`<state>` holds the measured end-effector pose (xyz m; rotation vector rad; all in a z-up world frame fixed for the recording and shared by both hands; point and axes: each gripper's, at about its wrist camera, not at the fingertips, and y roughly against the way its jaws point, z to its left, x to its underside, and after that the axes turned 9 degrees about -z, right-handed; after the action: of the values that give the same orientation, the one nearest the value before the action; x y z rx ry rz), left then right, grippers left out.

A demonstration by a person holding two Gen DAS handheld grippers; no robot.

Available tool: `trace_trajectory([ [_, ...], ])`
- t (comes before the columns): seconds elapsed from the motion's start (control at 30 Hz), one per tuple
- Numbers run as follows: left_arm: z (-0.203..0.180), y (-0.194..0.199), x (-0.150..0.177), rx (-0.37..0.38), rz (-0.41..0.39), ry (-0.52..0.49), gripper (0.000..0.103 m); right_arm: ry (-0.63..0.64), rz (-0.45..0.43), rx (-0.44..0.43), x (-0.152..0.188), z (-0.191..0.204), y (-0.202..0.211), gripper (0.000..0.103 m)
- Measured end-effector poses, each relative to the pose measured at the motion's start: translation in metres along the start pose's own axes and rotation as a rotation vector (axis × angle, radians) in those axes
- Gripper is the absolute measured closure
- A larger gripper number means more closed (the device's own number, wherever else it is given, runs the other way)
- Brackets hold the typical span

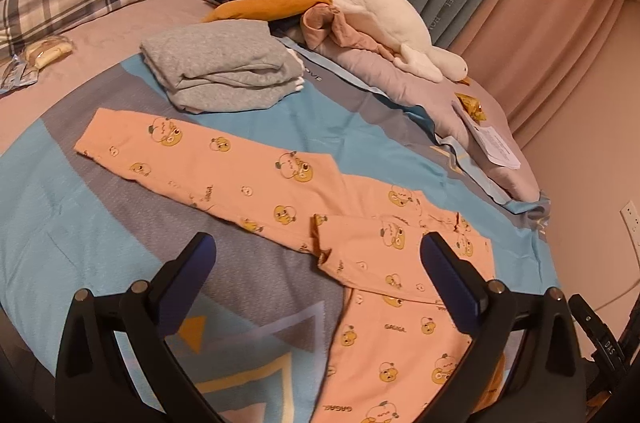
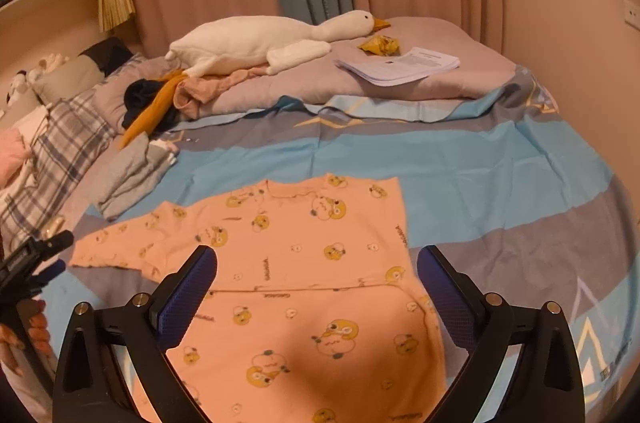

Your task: Fold small clothes

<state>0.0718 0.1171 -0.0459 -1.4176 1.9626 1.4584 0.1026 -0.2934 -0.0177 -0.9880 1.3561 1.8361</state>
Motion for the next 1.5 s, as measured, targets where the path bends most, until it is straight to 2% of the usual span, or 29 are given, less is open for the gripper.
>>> trace_trajectory([
  [0.13,0.012,0.001,0.000,-0.013,0.000,0.024,0.001,0.032,-0.024,0.026,0.004,0.007,0.006,0.003],
  [0.23,0.025,-0.001,-0.001,-0.034,-0.001,0.045,0.001,0.044,-0.011,0.021,0.008,0.009,0.007,0.003],
  [0.8,0.094,-0.032,-0.010,-0.177,0.019,0.166,0.001,0.004,0.044,0.090,0.020,0.003,-0.001,0.003],
  [1.2,0.138,-0.057,-0.021,-0.229,0.021,0.258,0.002,-0.017,0.076,0.143,0.022,-0.001,-0.010,0.003],
  [1.33,0.160,-0.066,-0.025,-0.267,0.018,0.312,0.007,-0.016,0.083,0.144,0.021,-0.001,-0.013,0.003],
  [1.5,0.186,-0.072,-0.027,-0.296,-0.001,0.380,0.023,-0.017,0.094,0.143,0.021,-0.001,-0.017,0.003],
])
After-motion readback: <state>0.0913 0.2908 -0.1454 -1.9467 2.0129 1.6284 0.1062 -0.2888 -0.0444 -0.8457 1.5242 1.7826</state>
